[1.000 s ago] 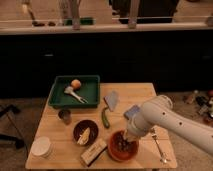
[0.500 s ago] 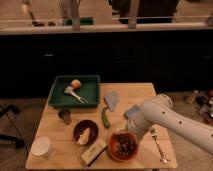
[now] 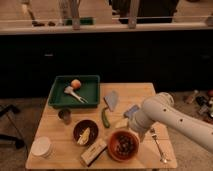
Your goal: Place grapes in red bowl
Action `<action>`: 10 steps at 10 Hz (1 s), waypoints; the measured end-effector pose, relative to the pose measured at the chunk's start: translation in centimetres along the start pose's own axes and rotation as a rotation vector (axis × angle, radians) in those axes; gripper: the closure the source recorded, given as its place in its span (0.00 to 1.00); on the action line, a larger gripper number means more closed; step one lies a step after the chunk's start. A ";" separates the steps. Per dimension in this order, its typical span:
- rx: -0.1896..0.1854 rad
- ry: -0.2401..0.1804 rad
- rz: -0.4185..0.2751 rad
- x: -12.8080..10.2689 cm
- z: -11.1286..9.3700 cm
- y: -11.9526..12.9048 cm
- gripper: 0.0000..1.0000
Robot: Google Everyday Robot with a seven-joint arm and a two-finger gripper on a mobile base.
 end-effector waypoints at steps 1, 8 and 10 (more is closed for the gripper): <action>-0.004 0.013 0.006 0.7 -0.2 0.1 0.21; -0.079 0.152 0.147 8.3 -1.3 0.8 0.21; -0.102 0.182 0.201 10.3 -1.8 1.6 0.21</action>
